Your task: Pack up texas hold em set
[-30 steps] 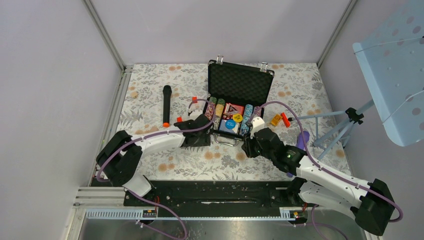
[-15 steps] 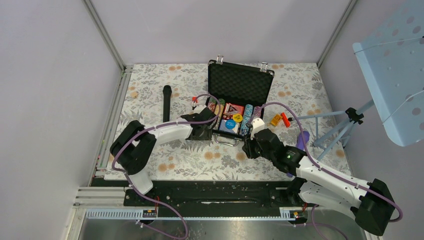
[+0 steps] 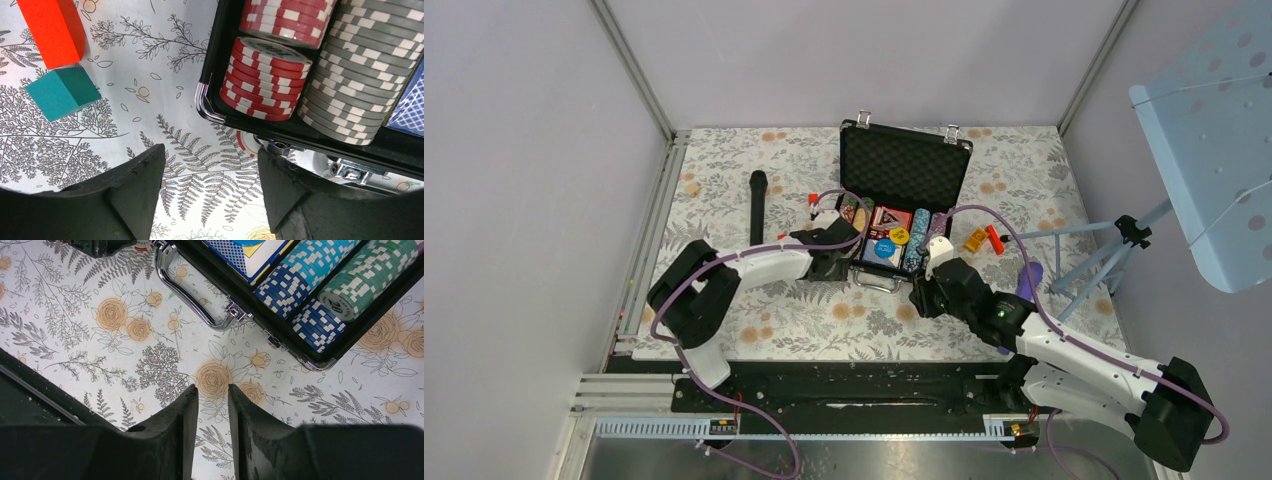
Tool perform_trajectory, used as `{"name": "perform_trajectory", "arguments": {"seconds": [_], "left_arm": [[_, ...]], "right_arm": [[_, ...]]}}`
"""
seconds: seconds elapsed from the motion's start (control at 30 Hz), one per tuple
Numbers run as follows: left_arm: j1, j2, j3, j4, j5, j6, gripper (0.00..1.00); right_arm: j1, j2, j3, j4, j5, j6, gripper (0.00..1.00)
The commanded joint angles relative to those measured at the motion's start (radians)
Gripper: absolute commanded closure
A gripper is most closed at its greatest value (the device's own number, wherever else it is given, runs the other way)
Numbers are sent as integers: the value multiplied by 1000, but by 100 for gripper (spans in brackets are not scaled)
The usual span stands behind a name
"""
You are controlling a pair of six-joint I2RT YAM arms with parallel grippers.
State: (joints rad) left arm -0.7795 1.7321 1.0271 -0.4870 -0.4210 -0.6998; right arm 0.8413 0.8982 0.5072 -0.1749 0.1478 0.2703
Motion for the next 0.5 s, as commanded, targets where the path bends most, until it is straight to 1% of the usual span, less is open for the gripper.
{"name": "perform_trajectory", "arguments": {"seconds": [0.0,0.23,0.47], "left_arm": [[-25,47,-5,-71,-1,-4,33],[-63,13,-80,-89,79,-40,34],[-76,-24,-159,-107,136,-64,34]], "right_arm": [[-4,-16,-3,15,24,9,64],[-4,-15,-3,16,19,11,64],[-4,-14,-4,24,12,18,64]]}}
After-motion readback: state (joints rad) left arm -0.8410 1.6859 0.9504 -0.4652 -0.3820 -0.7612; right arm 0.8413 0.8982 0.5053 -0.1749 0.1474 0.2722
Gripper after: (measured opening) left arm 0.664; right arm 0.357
